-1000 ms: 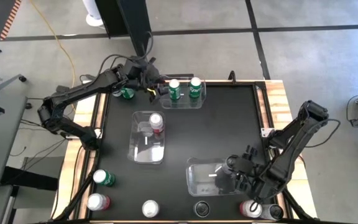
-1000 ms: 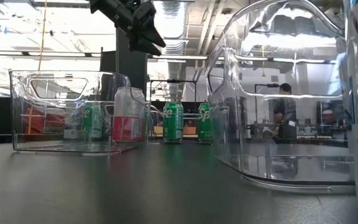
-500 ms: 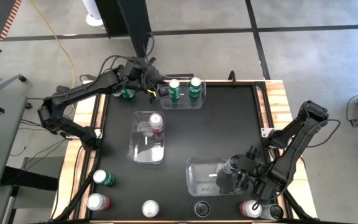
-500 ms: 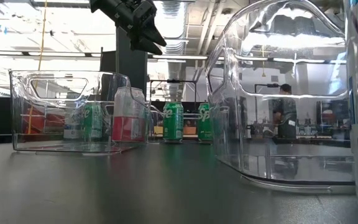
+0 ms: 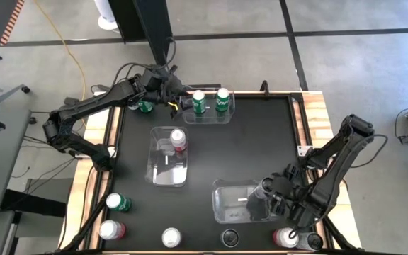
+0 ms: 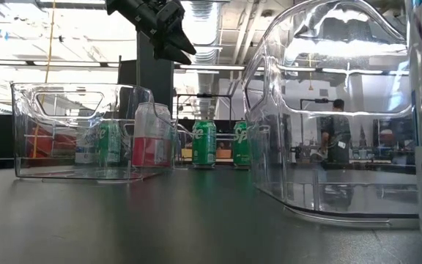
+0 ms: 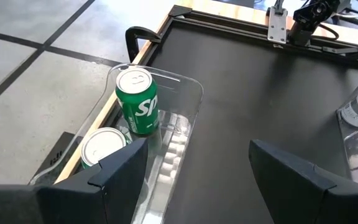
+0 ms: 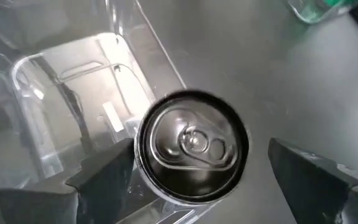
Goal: Sort soda cans
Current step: Put the white soda can into the bottom transparent bin
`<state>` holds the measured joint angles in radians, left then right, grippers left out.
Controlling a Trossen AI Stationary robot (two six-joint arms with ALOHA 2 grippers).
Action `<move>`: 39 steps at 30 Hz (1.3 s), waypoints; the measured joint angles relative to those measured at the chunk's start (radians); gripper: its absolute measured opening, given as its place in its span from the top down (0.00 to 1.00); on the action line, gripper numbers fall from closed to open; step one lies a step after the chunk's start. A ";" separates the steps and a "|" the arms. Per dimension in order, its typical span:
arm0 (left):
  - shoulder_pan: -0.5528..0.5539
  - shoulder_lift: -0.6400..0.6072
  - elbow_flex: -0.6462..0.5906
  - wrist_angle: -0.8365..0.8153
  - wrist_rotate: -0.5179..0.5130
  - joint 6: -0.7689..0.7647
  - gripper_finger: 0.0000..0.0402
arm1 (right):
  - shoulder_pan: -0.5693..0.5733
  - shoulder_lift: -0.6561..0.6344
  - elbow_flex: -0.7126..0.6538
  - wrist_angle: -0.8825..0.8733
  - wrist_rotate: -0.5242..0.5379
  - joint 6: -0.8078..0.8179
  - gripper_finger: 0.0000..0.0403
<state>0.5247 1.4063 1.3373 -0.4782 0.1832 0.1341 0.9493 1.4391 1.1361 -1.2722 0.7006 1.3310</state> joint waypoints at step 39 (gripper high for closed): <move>-0.088 0.000 0.000 0.021 0.004 -0.075 0.31 | -0.110 0.213 0.271 0.711 -0.315 -1.000 0.06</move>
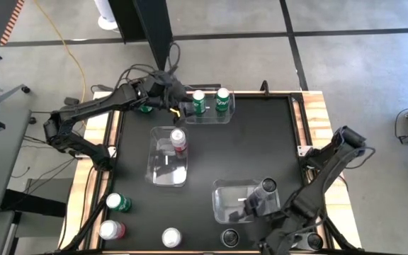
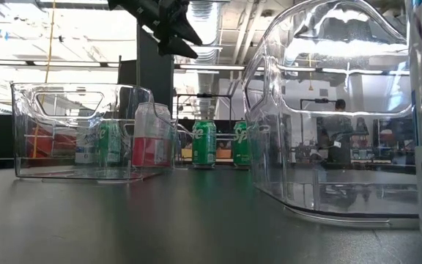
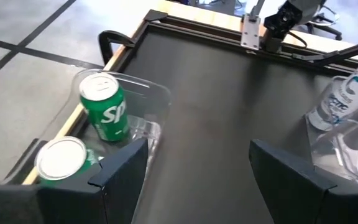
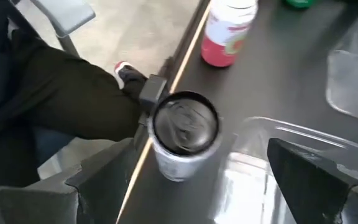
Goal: Sort soda cans
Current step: Put the white soda can into the bottom transparent bin
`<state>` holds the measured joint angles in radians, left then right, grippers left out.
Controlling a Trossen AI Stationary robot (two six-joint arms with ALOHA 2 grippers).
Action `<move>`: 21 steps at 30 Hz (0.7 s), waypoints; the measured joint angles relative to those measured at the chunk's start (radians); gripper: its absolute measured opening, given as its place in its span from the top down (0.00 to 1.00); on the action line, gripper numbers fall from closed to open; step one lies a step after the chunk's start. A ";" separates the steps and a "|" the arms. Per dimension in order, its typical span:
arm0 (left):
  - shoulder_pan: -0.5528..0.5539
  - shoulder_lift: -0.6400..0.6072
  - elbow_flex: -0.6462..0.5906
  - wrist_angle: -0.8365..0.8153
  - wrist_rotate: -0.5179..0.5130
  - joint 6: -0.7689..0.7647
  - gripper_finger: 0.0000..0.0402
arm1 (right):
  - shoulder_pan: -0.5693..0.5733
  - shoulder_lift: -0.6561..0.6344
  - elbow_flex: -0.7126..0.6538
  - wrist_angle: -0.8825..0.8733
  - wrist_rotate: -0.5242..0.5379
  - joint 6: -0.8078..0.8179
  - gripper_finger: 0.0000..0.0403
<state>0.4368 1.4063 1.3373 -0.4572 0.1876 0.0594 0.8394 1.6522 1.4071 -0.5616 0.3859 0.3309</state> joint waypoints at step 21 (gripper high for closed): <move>-0.088 0.000 0.000 0.000 -0.027 -0.057 0.31 | -0.051 0.190 0.002 0.111 -0.028 0.070 0.06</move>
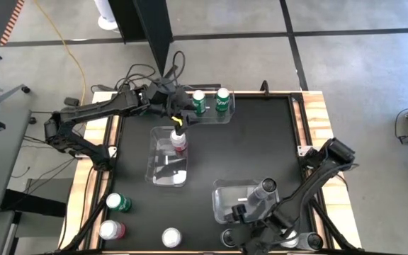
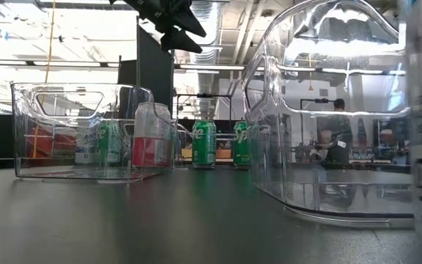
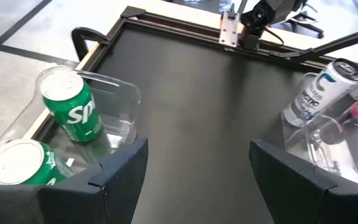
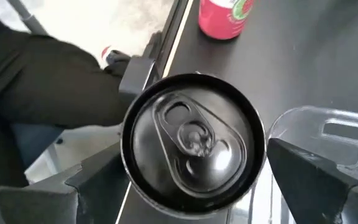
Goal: Sort soda cans
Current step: Put the white soda can into the bottom transparent bin
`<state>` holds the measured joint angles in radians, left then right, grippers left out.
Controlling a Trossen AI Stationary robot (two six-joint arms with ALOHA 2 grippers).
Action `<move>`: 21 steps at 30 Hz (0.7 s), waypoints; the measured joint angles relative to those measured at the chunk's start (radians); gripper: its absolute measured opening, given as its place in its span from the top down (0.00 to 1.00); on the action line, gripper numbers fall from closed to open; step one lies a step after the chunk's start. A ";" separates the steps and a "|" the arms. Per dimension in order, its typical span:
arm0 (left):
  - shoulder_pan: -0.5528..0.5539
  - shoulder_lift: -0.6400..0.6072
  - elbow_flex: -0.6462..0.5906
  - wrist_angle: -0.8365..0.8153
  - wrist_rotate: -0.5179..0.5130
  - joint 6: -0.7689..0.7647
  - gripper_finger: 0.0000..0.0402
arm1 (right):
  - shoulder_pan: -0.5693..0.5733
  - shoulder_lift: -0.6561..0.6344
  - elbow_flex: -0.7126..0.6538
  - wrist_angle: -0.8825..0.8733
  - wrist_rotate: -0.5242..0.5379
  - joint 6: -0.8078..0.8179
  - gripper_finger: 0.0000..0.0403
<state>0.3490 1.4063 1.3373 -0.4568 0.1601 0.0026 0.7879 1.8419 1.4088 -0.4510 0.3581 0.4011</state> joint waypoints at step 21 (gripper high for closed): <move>-0.007 0.000 0.000 0.001 -0.039 0.003 0.31 | -0.012 0.012 0.000 0.046 -0.072 -0.010 0.35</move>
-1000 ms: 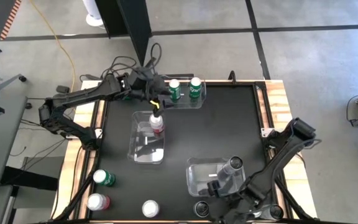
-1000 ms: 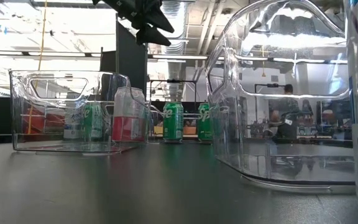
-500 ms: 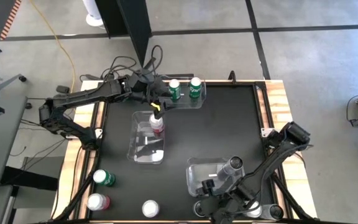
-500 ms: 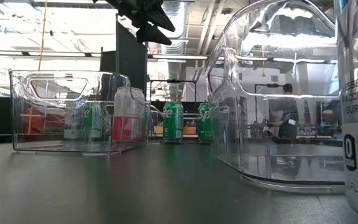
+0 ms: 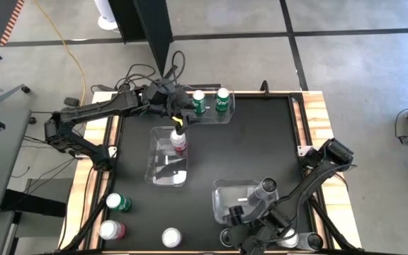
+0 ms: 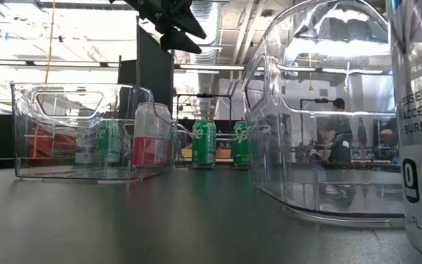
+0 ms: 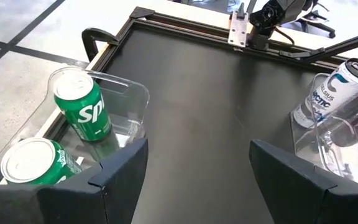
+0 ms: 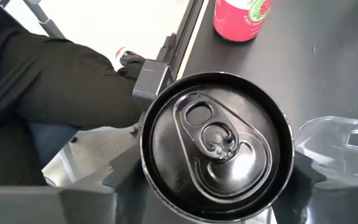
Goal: Sort soda cans
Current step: Put the white soda can into the bottom transparent bin
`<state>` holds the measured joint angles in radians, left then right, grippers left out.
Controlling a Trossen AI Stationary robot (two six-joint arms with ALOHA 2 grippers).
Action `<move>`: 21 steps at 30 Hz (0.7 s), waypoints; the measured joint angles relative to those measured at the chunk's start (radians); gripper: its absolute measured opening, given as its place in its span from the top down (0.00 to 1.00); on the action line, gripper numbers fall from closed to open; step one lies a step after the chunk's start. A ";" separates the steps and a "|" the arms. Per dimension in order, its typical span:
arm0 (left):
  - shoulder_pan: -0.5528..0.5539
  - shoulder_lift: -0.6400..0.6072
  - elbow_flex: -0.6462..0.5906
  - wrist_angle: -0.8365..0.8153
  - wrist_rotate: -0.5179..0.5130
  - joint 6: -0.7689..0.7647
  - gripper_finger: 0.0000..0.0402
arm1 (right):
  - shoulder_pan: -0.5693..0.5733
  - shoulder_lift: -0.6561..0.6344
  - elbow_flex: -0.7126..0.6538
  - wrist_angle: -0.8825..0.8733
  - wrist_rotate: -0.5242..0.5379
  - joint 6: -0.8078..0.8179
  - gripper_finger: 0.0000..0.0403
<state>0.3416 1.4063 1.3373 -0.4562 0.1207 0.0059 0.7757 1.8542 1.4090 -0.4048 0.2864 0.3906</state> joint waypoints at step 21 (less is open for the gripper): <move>-0.005 0.000 0.000 0.001 -0.002 0.008 0.31 | -0.018 -0.001 -0.001 0.042 0.031 -0.074 0.41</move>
<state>0.3363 1.4063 1.3373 -0.4553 0.1188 0.0139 0.7582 1.8531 1.4082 -0.3626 0.3172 0.3166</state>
